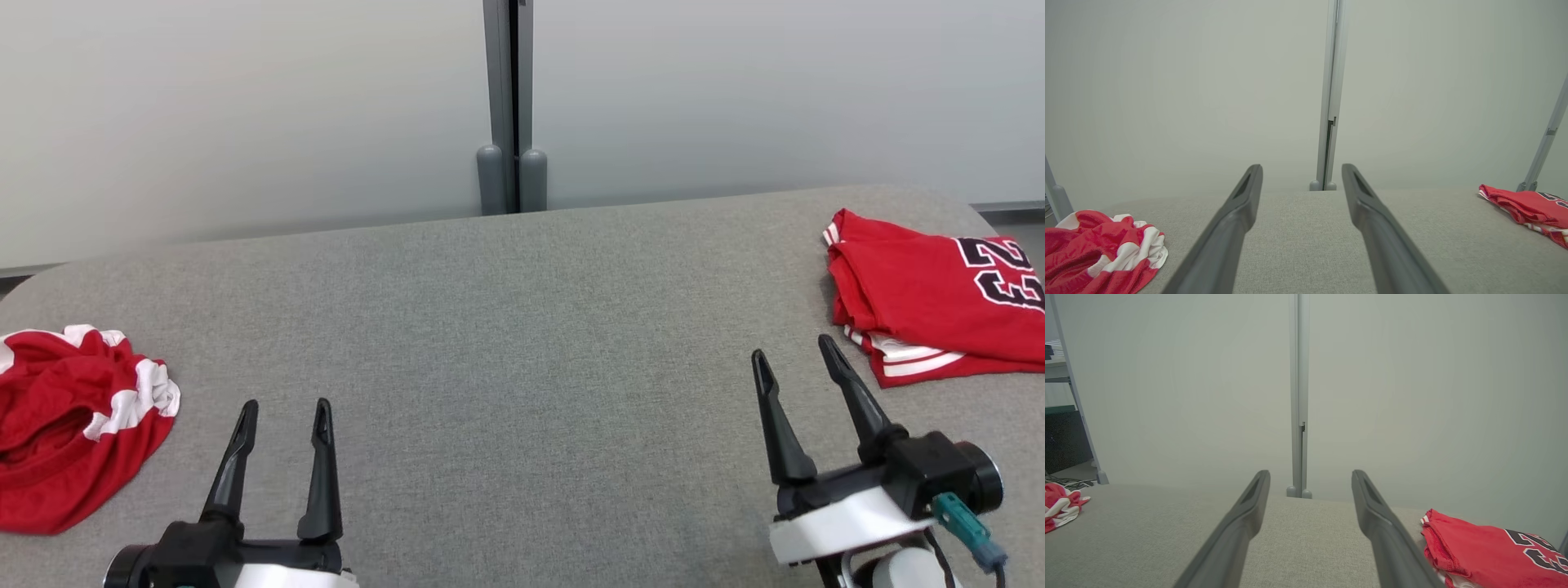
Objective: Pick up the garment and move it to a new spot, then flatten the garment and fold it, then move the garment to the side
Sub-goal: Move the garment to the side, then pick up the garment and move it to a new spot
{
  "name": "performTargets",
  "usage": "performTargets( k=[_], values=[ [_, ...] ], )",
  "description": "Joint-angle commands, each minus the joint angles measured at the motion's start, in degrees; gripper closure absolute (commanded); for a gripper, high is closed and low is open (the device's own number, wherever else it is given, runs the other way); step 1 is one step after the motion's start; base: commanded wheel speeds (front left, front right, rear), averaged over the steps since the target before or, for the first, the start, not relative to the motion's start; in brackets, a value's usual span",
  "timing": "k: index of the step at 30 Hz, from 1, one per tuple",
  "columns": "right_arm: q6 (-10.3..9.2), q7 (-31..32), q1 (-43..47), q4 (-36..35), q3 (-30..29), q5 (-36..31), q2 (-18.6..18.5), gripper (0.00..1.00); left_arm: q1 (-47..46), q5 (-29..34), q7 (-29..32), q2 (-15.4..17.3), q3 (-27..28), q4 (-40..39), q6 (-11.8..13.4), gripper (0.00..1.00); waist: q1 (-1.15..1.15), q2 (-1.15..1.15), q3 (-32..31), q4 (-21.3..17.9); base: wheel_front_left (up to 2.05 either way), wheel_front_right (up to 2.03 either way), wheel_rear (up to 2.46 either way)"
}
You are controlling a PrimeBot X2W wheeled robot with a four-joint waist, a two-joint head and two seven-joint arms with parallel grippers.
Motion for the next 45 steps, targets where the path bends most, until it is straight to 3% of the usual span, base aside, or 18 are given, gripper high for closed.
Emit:
performTargets(
  k=[1,11,45],
  values=[
    [-0.02,-0.03,2.8,-2.36,-0.01,-0.95,0.21,0.0,1.22,0.1,0.02,0.17,0.74,-0.03,-0.29,0.0,0.0,0.0,-1.62,-0.2,0.0,0.0,0.0],
    [-0.02,-0.03,10.74,-5.65,-0.25,-2.03,1.32,0.0,4.33,1.36,0.02,0.14,0.79,0.77,0.15,0.0,0.0,0.0,-4.43,-0.68,0.0,0.0,0.0],
    [-0.02,-0.03,11.43,-5.5,-0.24,-1.8,1.84,0.0,5.32,1.9,0.02,0.15,-0.17,4.85,-0.64,0.0,0.0,0.0,-4.53,-0.05,0.0,0.0,0.0]
  ],
)
